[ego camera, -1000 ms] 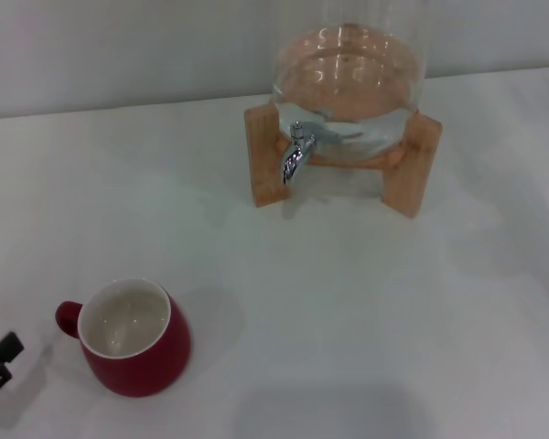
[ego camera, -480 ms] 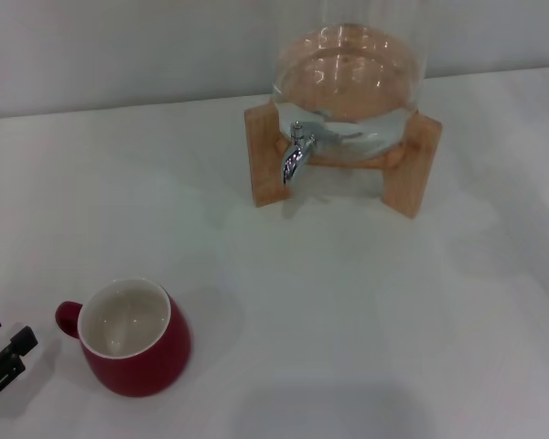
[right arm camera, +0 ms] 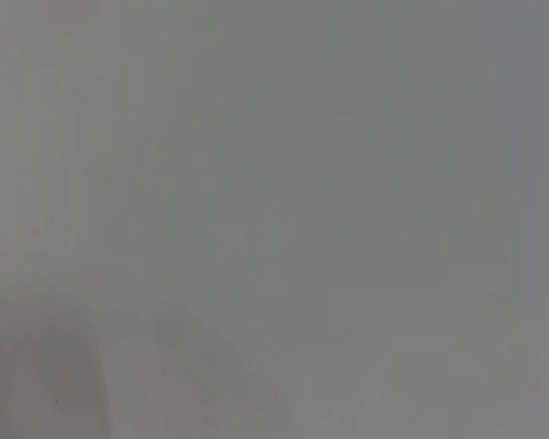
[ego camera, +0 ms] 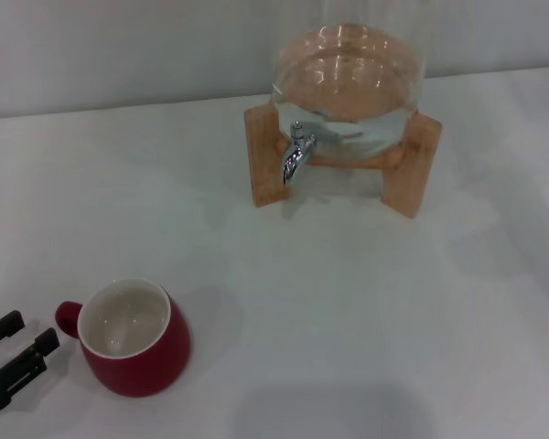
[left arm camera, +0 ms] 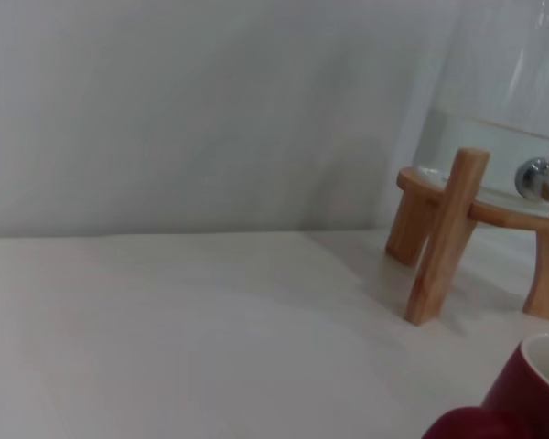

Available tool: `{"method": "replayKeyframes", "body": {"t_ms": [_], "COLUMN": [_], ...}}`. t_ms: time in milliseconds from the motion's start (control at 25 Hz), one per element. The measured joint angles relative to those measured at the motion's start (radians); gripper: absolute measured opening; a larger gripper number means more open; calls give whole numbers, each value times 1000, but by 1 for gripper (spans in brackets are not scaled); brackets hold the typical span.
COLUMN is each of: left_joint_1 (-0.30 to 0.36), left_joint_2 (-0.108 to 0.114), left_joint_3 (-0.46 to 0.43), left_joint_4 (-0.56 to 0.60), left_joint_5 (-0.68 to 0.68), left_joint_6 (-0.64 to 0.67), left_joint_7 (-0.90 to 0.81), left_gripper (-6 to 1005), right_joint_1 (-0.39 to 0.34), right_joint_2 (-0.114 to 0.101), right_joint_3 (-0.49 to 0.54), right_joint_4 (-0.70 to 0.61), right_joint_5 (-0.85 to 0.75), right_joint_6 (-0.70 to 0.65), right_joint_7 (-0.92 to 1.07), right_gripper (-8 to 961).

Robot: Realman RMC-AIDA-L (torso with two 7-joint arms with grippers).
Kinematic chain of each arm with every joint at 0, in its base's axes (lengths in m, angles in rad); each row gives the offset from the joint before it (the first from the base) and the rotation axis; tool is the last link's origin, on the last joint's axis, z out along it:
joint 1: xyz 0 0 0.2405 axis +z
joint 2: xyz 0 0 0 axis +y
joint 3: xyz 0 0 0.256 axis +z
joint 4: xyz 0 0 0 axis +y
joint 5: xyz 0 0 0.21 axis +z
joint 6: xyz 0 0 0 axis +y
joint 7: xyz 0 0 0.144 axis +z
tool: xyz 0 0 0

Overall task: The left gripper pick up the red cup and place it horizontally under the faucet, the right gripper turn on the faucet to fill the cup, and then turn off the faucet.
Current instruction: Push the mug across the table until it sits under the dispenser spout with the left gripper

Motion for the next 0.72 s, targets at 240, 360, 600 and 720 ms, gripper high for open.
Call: {"method": "replayKeyframes", "body": {"t_ms": [240, 360, 600, 720], "left_joint_1": [2, 7, 6, 4], "left_joint_2": [1, 0, -2, -3], "left_joint_3": [-2, 0, -1, 0], "left_joint_4": [17, 34, 38, 34], "left_joint_5": [5, 8, 9, 11], "left_joint_6": [0, -1, -1, 1], "left_joint_7": [7, 16, 90, 137], "left_gripper": [619, 619, 619, 618], "right_joint_1": [1, 3, 3, 3], "right_joint_2": [0, 0, 1, 2], "right_joint_3": [0, -1, -5, -7], "right_joint_4": [0, 0, -2, -2], "right_joint_5": [0, 1, 8, 12], "right_joint_6": [0, 2, 3, 4], "right_joint_7": [-6, -10, -21, -24], "right_gripper": [631, 631, 631, 631]}}
